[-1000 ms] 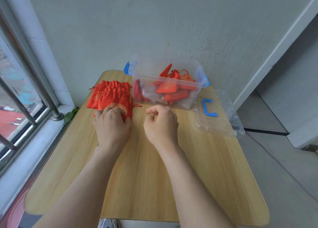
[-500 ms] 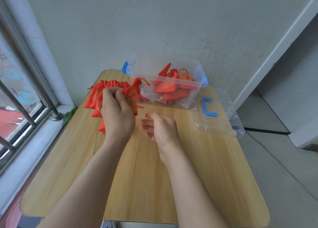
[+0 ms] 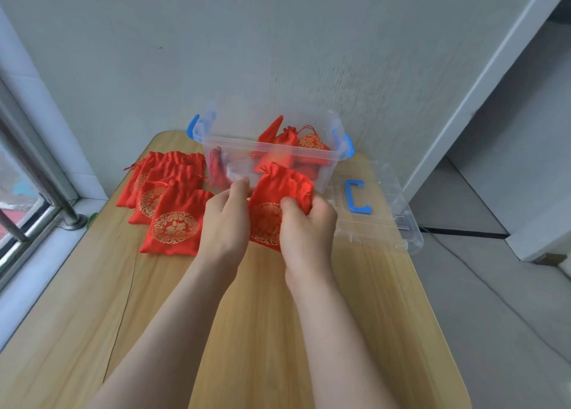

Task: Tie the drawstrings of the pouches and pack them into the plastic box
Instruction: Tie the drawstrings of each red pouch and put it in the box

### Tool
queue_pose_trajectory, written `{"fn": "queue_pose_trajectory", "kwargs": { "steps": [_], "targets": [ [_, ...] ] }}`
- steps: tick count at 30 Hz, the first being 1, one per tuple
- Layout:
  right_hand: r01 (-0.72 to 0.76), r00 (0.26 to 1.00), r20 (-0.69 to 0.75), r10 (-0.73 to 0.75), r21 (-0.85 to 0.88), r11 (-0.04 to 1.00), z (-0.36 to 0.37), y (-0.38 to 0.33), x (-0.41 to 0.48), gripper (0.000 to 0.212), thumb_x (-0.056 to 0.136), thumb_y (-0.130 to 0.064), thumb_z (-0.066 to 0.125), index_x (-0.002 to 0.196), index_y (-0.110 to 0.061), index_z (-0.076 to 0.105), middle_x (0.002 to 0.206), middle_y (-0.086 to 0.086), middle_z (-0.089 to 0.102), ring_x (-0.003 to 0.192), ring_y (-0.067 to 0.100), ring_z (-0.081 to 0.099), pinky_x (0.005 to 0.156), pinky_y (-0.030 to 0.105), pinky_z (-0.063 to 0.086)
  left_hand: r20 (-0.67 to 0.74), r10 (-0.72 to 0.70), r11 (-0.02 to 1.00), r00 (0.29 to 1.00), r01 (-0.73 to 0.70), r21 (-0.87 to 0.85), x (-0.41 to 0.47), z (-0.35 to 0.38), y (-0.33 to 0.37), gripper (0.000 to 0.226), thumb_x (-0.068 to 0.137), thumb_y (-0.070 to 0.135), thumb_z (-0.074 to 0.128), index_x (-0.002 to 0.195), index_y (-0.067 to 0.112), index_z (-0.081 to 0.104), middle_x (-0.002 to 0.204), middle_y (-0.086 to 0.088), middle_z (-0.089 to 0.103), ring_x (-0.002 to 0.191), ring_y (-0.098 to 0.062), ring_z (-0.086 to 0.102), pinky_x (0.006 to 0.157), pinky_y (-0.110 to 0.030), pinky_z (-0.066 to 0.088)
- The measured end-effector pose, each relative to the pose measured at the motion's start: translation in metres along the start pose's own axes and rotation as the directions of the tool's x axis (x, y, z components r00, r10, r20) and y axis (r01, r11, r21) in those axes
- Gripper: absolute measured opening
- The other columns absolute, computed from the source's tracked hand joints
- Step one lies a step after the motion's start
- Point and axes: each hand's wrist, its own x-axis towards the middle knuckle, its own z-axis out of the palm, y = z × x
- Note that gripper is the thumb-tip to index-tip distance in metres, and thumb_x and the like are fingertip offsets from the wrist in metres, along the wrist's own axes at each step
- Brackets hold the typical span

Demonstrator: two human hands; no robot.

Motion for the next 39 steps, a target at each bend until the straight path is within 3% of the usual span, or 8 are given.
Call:
{"fn": "queue_pose_trajectory", "kwargs": {
  "steps": [3, 6, 11, 17, 19, 22, 29, 39],
  "targets": [
    [0.021, 0.999, 0.042, -0.016, -0.108, 0.994, -0.004, 0.001, 0.004, 0.012, 0.085, -0.012, 0.061, 0.085, -0.016, 0.072, 0.074, -0.004, 0.072, 0.067, 0.014, 0.062, 0.073, 0.045, 0.06, 0.029, 0.062, 0.998, 0.998, -0.061, -0.005, -0.006, 0.01, 0.002, 0.061, 0.103, 0.053, 0.054, 0.093, -0.006, 0.067, 0.081, -0.006, 0.066, 0.074, -0.014, 0.058, 0.071, -0.034, 0.046],
    [0.045, 0.998, 0.058, -0.035, -0.187, 0.981, -0.008, 0.001, 0.006, 0.008, 0.083, -0.017, 0.064, 0.083, -0.017, 0.072, 0.068, -0.009, 0.069, 0.064, 0.013, 0.059, 0.072, 0.048, 0.061, -0.009, 0.146, 0.989, 0.989, -0.145, 0.029, -0.006, 0.017, 0.002, 0.044, 0.105, 0.04, 0.062, 0.077, 0.008, 0.057, 0.069, 0.0, 0.051, 0.064, -0.013, 0.045, 0.059, -0.031, 0.038],
    [-0.024, 0.998, 0.057, 0.037, -0.205, 0.978, -0.016, -0.004, 0.01, 0.019, 0.084, -0.019, 0.067, 0.095, -0.028, 0.08, 0.085, -0.012, 0.079, 0.084, 0.011, 0.075, 0.083, 0.045, 0.064, -0.078, 0.193, 0.981, 0.978, -0.192, 0.015, -0.001, 0.018, -0.003, 0.053, 0.108, 0.038, 0.06, 0.079, -0.006, 0.053, 0.069, -0.005, 0.046, 0.065, -0.018, 0.037, 0.058, -0.035, 0.03],
    [0.048, 0.998, -0.016, -0.06, -0.402, 0.915, -0.028, -0.004, 0.017, 0.009, 0.09, -0.027, 0.075, 0.096, -0.03, 0.08, 0.094, -0.014, 0.076, 0.102, 0.012, 0.067, 0.09, 0.032, 0.056, -0.132, 0.232, 0.973, 0.964, -0.23, 0.031, -0.002, 0.017, -0.004, 0.025, 0.096, 0.039, 0.078, 0.089, 0.015, 0.081, 0.08, -0.011, 0.077, 0.07, -0.019, 0.062, 0.069, -0.047, 0.056],
    [0.082, 0.995, -0.008, -0.096, -0.454, 0.887, -0.031, -0.007, 0.017, 0.008, 0.09, -0.029, 0.076, 0.097, -0.028, 0.081, 0.092, -0.014, 0.076, 0.1, 0.01, 0.068, 0.081, 0.022, 0.052, -0.156, 0.262, 0.965, 0.952, -0.259, 0.041, -0.004, 0.015, -0.002, 0.014, 0.092, 0.036, 0.082, 0.09, 0.022, 0.082, 0.081, -0.009, 0.078, 0.068, -0.017, 0.065, 0.07, -0.043, 0.059],
    [0.068, 0.997, 0.005, -0.074, -0.463, 0.884, -0.037, -0.014, 0.018, 0.004, 0.091, -0.029, 0.077, 0.087, -0.029, 0.078, 0.082, -0.013, 0.076, 0.083, 0.007, 0.07, 0.067, 0.02, 0.049, -0.159, 0.254, 0.966, 0.954, -0.259, -0.015, -0.005, 0.015, -0.001, 0.011, 0.094, 0.024, 0.08, 0.097, 0.014, 0.082, 0.081, -0.008, 0.078, 0.072, -0.016, 0.071, 0.071, -0.033, 0.064],
    [-0.072, 0.991, 0.076, 0.107, -0.365, 0.928, -0.037, -0.02, 0.011, 0.011, 0.08, -0.027, 0.065, 0.08, -0.034, 0.074, 0.08, -0.005, 0.079, 0.08, 0.021, 0.077, 0.079, 0.048, 0.065, -0.198, 0.134, 0.97, 0.971, -0.17, -0.176, -0.007, 0.01, -0.002, 0.007, 0.1, 0.007, 0.071, 0.101, 0.008, 0.078, 0.086, -0.012, 0.079, 0.085, -0.024, 0.08, 0.082, -0.031, 0.064],
    [-0.164, 0.979, 0.084, 0.185, -0.213, 0.963, -0.051, -0.034, 0.008, 0.035, 0.095, -0.003, 0.046, 0.093, -0.026, 0.072, 0.081, 0.003, 0.078, 0.065, 0.013, 0.069, 0.063, 0.028, 0.055, -0.197, 0.18, 0.983, 0.964, -0.18, 0.017, -0.007, 0.003, -0.006, 0.021, 0.104, -0.001, 0.061, 0.117, 0.006, 0.075, 0.092, -0.01, 0.08, 0.086, -0.018, 0.08, 0.084, -0.033, 0.065]
  ]
}}
